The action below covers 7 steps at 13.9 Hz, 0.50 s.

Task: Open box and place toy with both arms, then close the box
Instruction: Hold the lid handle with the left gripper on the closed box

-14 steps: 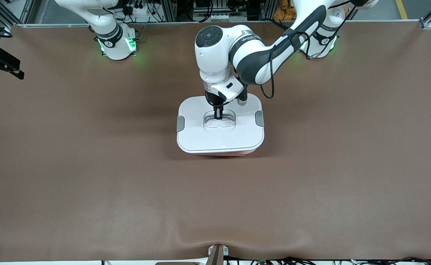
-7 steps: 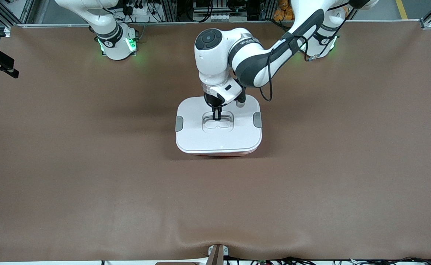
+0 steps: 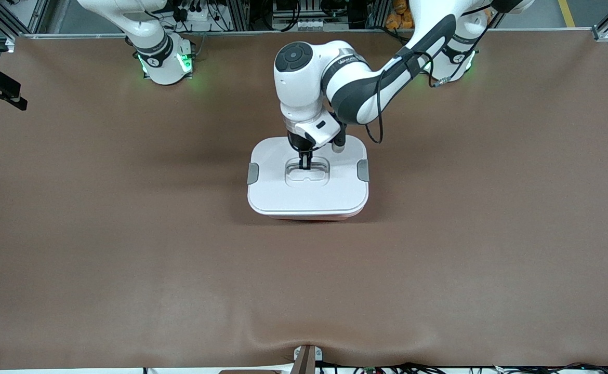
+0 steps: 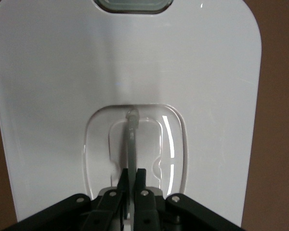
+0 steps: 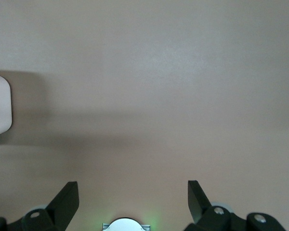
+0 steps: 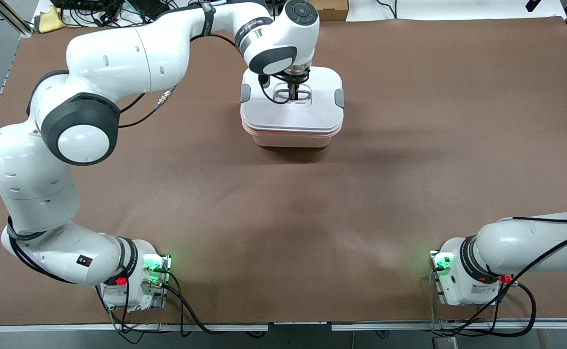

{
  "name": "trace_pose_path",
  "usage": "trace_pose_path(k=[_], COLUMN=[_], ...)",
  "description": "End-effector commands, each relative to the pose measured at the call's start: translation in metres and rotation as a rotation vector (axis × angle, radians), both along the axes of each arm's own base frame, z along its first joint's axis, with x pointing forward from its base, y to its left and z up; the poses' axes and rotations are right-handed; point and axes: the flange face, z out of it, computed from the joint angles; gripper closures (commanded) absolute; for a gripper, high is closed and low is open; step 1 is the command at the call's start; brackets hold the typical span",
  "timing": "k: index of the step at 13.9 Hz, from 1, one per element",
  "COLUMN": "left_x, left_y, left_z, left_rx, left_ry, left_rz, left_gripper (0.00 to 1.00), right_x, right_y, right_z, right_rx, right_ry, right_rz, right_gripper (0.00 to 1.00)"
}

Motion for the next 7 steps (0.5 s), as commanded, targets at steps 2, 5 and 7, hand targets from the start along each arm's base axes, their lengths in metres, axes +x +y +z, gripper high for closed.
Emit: trace_pose_path(k=[2, 5, 7], left_x=[0.0024, 0.0046, 0.0066], left_y=[-0.0035, -0.0019, -0.0005], left_z=[-0.0055, -0.0080, -0.0071], left_rx=[0.007, 0.004, 0.000], left_ry=[-0.009, 0.001, 0.003], left_rz=[-0.014, -0.004, 0.004], left_gripper=[1.00, 1.00, 1.00], right_x=[-0.0004, -0.0006, -0.0012], right_y=[0.0031, 0.0039, 0.0031], right_z=[0.0056, 0.0047, 0.0055], right_rx=[0.018, 0.018, 0.018], right_ry=[0.001, 0.005, 0.004], right_rz=[0.001, 0.002, 0.001], right_gripper=[0.00, 0.00, 0.00])
